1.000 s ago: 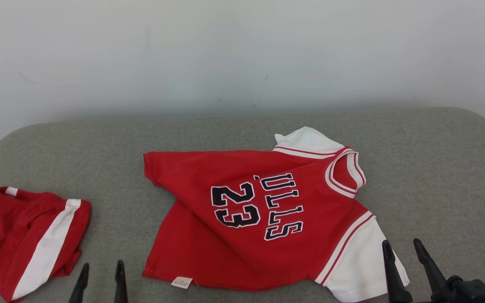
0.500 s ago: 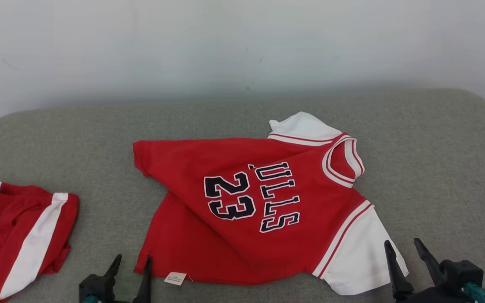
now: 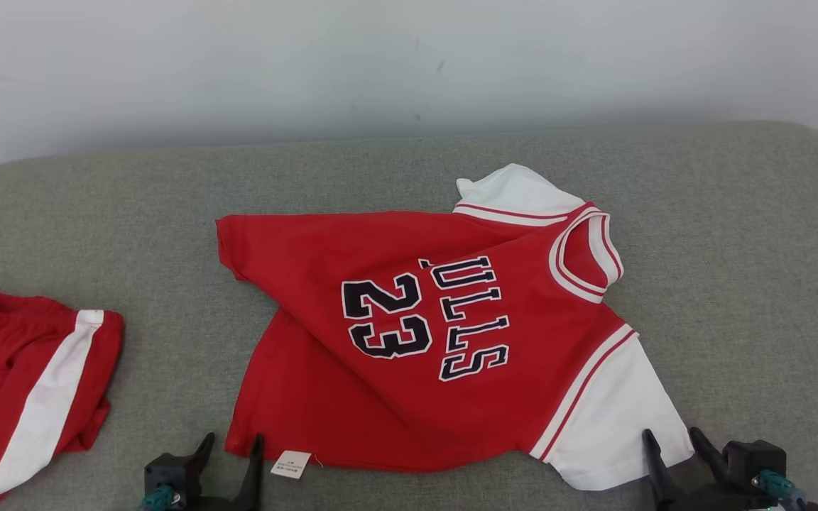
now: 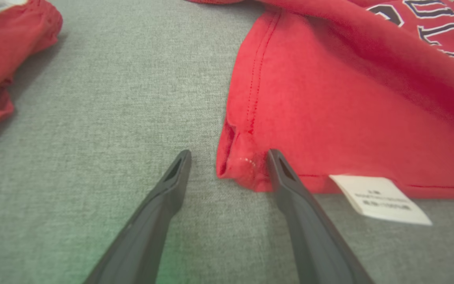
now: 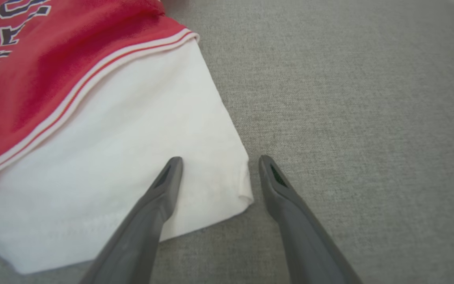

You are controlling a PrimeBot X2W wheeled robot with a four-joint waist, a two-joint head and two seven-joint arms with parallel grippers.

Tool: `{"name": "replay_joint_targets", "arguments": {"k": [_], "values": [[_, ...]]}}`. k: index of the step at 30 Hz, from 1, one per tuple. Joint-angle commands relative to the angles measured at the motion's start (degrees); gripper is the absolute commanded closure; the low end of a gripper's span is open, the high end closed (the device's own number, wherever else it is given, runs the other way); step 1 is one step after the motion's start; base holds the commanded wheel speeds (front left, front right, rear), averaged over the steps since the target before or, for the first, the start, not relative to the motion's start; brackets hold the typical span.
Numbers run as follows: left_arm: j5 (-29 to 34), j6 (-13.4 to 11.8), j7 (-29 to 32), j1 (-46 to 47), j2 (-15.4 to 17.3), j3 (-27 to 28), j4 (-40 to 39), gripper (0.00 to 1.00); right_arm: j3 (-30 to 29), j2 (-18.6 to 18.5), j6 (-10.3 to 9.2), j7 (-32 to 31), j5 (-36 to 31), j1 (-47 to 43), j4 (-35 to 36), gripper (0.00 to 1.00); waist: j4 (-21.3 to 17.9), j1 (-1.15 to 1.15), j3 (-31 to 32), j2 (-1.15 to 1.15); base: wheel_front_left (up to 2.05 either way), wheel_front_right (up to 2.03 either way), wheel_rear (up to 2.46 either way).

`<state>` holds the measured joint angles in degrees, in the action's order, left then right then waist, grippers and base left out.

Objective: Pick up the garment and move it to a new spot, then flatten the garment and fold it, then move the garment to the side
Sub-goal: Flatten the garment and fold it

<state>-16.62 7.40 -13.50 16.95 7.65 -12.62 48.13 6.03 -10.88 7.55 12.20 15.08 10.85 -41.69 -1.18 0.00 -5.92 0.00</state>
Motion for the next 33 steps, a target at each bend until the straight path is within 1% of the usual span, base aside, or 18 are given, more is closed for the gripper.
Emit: {"name": "replay_joint_targets", "arguments": {"k": [1, 2, 3, 4, 5, 7, 11, 14, 19, 22, 23, 25, 27, 29, 33], "values": [[-0.4, 0.1, 1.2, -0.5, -0.6, -0.8, 1.6, 0.00, 0.4, 0.3, -0.12, -0.3, 0.6, 0.4, -1.0, 0.00, 0.0, 0.00, 0.1, 0.00, 0.00, 0.00, 0.00], [-1.2, 0.1, 1.1, -0.5, -0.9, -1.2, 2.0, 0.00, 0.9, 0.5, -0.12, -0.6, 1.2, 0.5, -1.8, 0.58, 0.0, 0.00, 0.1, 0.00, 0.00, 0.00, 0.00], [-1.8, 0.1, 1.4, -0.3, -1.2, -1.8, 2.5, 0.14, 1.3, 0.8, -0.12, -0.5, 1.6, 0.6, -2.3, 0.85, 0.0, 0.00, 0.2, 0.00, 0.00, 0.00, 0.00], [-2.4, 0.2, 1.5, -0.2, -1.4, -2.5, 2.9, 0.60, 1.7, 0.9, -0.12, -0.4, 2.0, 0.8, -2.8, 1.00, 0.0, 0.00, 0.3, 0.00, 0.00, 0.00, 0.00], [-2.8, 0.2, 1.3, 0.0, -1.6, -3.2, 3.0, 1.00, 2.0, 1.0, -0.12, -0.2, 2.6, 1.0, -3.2, 1.00, -0.1, 0.00, 0.4, 0.00, 0.00, 0.00, 0.00], [-4.2, 0.2, 1.0, 0.5, -1.6, -4.3, 2.9, 1.00, 2.4, 1.0, -0.12, 0.1, 3.9, 1.4, -3.5, 1.00, -0.2, 0.00, 0.5, 0.00, 0.00, 0.00, 0.00], [-6.2, 0.1, -0.3, 1.6, -0.4, -5.7, 0.9, 1.00, 3.6, 0.3, -0.12, 1.5, 5.7, 2.8, -2.3, 1.00, -0.5, 0.00, 0.9, 0.00, 0.00, 0.00, 0.00], [-6.8, 0.1, -1.1, 2.9, 0.7, -6.3, -1.8, 1.00, 4.2, -0.1, -0.12, 2.2, 7.0, 3.8, 0.1, 1.00, -0.7, 0.00, 1.1, 0.00, 0.00, 0.00, 0.00], [-8.4, 0.0, -1.4, 6.7, 3.0, -7.0, -7.6, 1.00, 5.6, -0.8, -0.12, 2.6, 9.4, 6.5, 5.9, 1.00, -0.9, 0.00, 0.9, 0.00, 0.00, 0.00, 0.00], [-9.3, 0.0, -0.2, 10.9, 5.0, -8.6, -11.3, 1.00, 6.2, -2.0, -0.12, 2.3, 10.3, 9.4, 9.2, 1.00, -0.9, 0.00, 0.3, 0.00, 0.00, 0.00, 0.00], [-9.3, 0.0, -0.2, 10.9, 5.0, -8.6, -11.3, 1.00, 6.2, -2.0, -0.12, 2.3, 10.3, 9.4, 9.2, 1.00, -0.9, 0.00, 0.3, 0.00, 0.00, 0.00, 0.00], [-10.0, 0.0, 1.4, 14.5, 6.8, -9.3, -13.4, 1.00, 6.1, -2.2, -0.12, 1.5, 11.1, 12.2, 10.7, 1.00, -1.2, 0.00, -0.7, 0.00, 0.00, 0.00, 0.00], [-10.9, 0.0, 3.4, 18.7, 7.8, -10.2, -15.3, 1.00, 5.7, -2.7, -0.12, 0.5, 12.0, 16.0, 11.8, 1.00, -1.4, 0.00, -2.2, 0.00, 0.00, 0.00, 0.00], [-12.0, 0.0, 5.7, 23.9, 9.8, -10.4, -17.1, 1.00, 5.3, -2.6, -0.12, -0.9, 13.4, 21.0, 13.0, 1.00, -2.1, 0.00, -4.8, 0.00, 0.00, 0.00, 0.00], [-14.5, 0.0, 9.9, 35.2, 12.3, -10.5, -19.2, 1.00, 3.6, -3.3, -0.12, -4.3, 16.7, 32.7, 13.4, 1.00, -2.9, 0.00, -11.3, 0.00, 0.00, 0.00, 0.00]]}}
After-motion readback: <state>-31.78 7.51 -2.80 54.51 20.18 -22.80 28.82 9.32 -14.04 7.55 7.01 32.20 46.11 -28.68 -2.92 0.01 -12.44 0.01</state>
